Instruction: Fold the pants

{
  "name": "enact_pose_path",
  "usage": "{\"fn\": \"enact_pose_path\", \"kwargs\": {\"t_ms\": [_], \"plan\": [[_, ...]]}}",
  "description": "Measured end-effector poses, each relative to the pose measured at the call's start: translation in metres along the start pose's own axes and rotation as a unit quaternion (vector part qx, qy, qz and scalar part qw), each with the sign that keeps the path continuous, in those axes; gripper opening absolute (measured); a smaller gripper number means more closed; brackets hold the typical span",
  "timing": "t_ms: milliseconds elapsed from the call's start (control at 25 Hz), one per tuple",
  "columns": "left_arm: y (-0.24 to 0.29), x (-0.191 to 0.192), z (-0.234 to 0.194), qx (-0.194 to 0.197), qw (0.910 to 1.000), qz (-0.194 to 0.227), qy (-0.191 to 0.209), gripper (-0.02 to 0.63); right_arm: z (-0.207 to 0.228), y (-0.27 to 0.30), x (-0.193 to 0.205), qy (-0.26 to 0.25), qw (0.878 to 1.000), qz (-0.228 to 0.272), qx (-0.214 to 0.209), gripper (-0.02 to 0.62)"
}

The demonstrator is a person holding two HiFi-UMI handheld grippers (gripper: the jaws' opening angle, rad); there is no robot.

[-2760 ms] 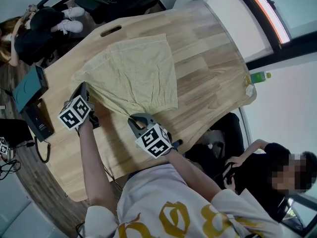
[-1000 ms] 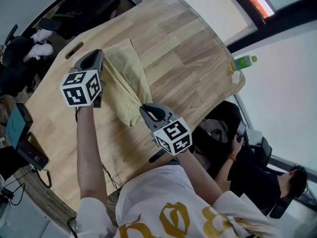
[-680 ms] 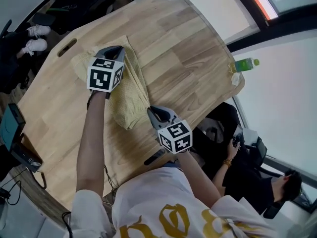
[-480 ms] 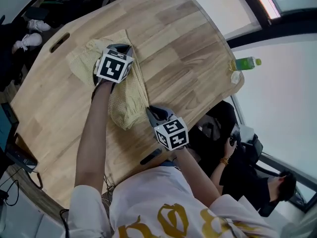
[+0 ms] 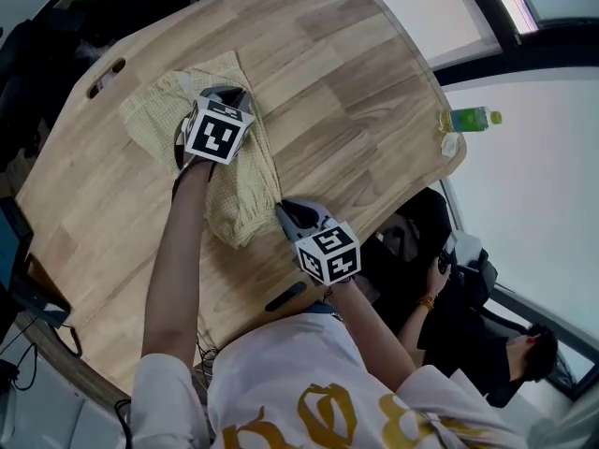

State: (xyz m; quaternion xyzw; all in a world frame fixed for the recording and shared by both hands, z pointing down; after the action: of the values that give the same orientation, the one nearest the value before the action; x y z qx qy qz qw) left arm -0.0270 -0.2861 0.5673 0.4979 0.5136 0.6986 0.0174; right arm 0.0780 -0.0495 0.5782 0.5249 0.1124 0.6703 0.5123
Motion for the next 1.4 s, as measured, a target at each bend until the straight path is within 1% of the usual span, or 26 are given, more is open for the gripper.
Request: {"fn": "enact_pose_path", "kwargs": {"t_ms": [120, 160, 200, 280, 320, 400, 520, 600, 680, 800, 880, 1040, 1080, 1120, 1160, 1200, 1320, 1400], "plan": [[-0.004, -0.002, -0.005, -0.005, 1.0, 0.0, 0.009, 0.026, 0.0, 0.0, 0.0, -0.001, 1.0, 0.005, 0.003, 0.031], [-0.005, -0.003, -0.007, -0.009, 0.9999, 0.003, 0.009, 0.038, 0.0, 0.0, 0.0, -0.002, 1.0, 0.005, 0.005, 0.031], [-0.006, -0.004, -0.011, -0.015, 0.9998, 0.009, 0.008, 0.066, -0.001, 0.0, 0.0, -0.003, 1.0, 0.005, 0.006, 0.031], [-0.009, -0.014, -0.019, -0.036, 0.9988, 0.034, -0.001, 0.152, -0.002, 0.0, 0.001, -0.003, 1.0, 0.007, 0.007, 0.031], [-0.011, -0.022, -0.023, -0.047, 0.9976, 0.051, -0.004, 0.171, -0.001, 0.0, 0.001, -0.001, 1.0, 0.009, 0.006, 0.031], [-0.017, -0.04, -0.027, -0.059, 0.9948, 0.083, -0.006, 0.173, 0.0, 0.0, 0.0, 0.005, 1.0, 0.01, 0.005, 0.031], [-0.031, -0.051, -0.024, -0.054, 0.9916, 0.117, -0.013, 0.172, 0.0, -0.001, -0.001, 0.017, 1.0, 0.016, -0.006, 0.031], [-0.04, -0.048, -0.021, -0.054, 0.991, 0.122, -0.009, 0.173, 0.0, -0.003, -0.002, 0.02, 0.999, 0.027, -0.015, 0.045], [-0.048, -0.04, -0.021, -0.056, 0.9915, 0.117, -0.01, 0.173, 0.0, -0.005, -0.003, 0.017, 0.999, 0.032, -0.011, 0.072], [-0.061, -0.03, -0.022, -0.052, 0.9909, 0.119, -0.036, 0.173, -0.001, -0.012, -0.005, 0.006, 0.999, 0.042, 0.002, 0.077], [-0.073, -0.033, -0.022, -0.05, 0.9896, 0.127, -0.046, 0.173, -0.003, -0.019, -0.013, -0.001, 0.998, 0.062, 0.009, 0.077], [-0.103, -0.039, -0.017, -0.055, 0.9869, 0.145, -0.044, 0.172, -0.01, -0.031, -0.032, -0.024, 0.995, 0.095, 0.014, 0.081], [-0.112, -0.04, -0.015, -0.056, 0.9859, 0.152, -0.043, 0.163, -0.012, -0.033, -0.036, -0.028, 0.994, 0.101, 0.014, 0.083], [-0.122, -0.04, -0.013, -0.056, 0.9846, 0.16, -0.041, 0.129, -0.014, -0.036, -0.038, -0.031, 0.994, 0.106, 0.015, 0.084], [-0.133, -0.041, -0.01, -0.055, 0.9831, 0.17, -0.039, 0.039, -0.017, -0.039, -0.041, -0.034, 0.993, 0.111, 0.016, 0.084], [-0.143, -0.041, -0.008, -0.054, 0.9817, 0.179, -0.036, 0.008, -0.02, -0.043, -0.043, -0.038, 0.992, 0.116, 0.017, 0.084], [-0.174, -0.044, -0.002, -0.058, 0.9778, 0.2, -0.027, 0.008, -0.029, -0.055, -0.051, -0.057, 0.988, 0.144, 0.028, 0.083], [-0.195, -0.044, 0.0, -0.064, 0.9747, 0.212, -0.03, 0.008, -0.036, -0.064, -0.055, -0.066, 0.983, 0.168, 0.037, 0.083]]}}
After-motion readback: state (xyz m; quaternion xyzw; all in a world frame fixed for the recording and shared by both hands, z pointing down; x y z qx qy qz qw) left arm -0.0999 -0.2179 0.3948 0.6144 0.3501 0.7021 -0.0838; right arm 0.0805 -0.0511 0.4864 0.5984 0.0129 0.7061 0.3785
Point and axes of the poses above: the fingertips, and each gripper's own axes: y forward along the fingers, z to its right, x out of its underside, the point moved 7 cm from there along -y, backward along the fingers, and after that the axes turned 2 degrees about -x, right-handed, at the moved point
